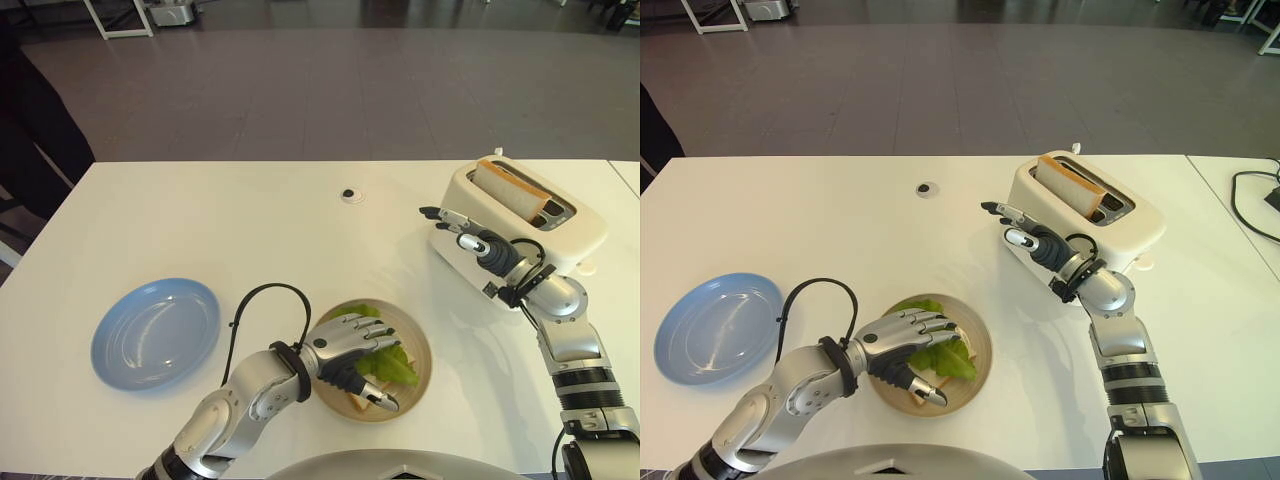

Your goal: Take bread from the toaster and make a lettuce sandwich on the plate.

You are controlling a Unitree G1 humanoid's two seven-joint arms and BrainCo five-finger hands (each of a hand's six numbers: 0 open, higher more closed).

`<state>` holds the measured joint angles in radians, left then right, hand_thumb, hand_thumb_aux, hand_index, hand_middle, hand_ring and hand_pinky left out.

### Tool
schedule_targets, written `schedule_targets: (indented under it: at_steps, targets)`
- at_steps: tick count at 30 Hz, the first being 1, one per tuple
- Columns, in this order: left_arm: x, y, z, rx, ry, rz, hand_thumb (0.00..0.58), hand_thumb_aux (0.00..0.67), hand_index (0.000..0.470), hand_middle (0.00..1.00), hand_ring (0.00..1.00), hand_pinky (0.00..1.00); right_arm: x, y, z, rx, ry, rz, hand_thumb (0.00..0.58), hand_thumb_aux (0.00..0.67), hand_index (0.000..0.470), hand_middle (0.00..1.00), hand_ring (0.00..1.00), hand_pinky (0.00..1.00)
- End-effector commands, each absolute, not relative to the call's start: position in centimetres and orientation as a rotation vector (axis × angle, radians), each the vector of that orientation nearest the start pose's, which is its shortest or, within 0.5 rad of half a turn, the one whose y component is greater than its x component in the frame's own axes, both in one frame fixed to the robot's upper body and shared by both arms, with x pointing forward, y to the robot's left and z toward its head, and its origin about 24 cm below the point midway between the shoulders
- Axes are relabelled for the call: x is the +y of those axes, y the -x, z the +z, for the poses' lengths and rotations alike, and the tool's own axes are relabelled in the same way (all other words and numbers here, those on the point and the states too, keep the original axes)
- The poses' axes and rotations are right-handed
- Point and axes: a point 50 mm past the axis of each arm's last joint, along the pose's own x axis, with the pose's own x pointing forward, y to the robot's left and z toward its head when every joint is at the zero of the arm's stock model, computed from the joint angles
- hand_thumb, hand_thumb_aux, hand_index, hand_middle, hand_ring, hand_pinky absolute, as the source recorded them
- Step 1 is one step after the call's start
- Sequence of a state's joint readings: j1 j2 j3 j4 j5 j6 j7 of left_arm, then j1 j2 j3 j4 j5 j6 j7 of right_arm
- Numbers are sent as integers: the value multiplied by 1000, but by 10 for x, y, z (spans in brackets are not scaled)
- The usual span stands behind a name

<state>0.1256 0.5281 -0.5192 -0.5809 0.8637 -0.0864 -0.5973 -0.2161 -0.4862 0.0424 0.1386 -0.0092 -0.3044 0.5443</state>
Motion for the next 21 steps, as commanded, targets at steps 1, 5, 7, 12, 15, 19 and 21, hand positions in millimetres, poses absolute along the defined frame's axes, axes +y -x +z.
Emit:
schedule_targets:
  at_steps: [1,5,7,12,15,19,21]
  targets:
    - [92,-163,94,-303,-1327,-984,0,0,0,0,0,0,-193,-283,105,-247,605,615,0,0,0,0,0,0]
    - [113,-174,138,-447,-1137,-664,0,0,0,0,0,0,-190,-281,144,-463,687,577,0,0,0,0,0,0]
    - [129,-176,147,-474,-958,-508,0,0,0,0,0,0,-196,-282,174,-581,764,515,0,0,0,0,0,0]
    - [151,-174,127,-409,-613,-357,0,0,0,0,0,0,-232,-298,207,-543,1012,353,0,0,0,0,0,0]
    - [153,-171,120,-400,-477,-310,0,0,0,0,0,0,-256,-309,201,-397,1239,280,0,0,0,0,0,0]
    - [154,-170,117,-404,-445,-296,0,0,0,0,0,0,-278,-311,188,-259,1440,219,0,0,0,0,0,0]
    - [152,-170,116,-409,-441,-298,0,0,0,0,0,0,-281,-309,179,-214,1456,242,66,39,28,0,0,0]
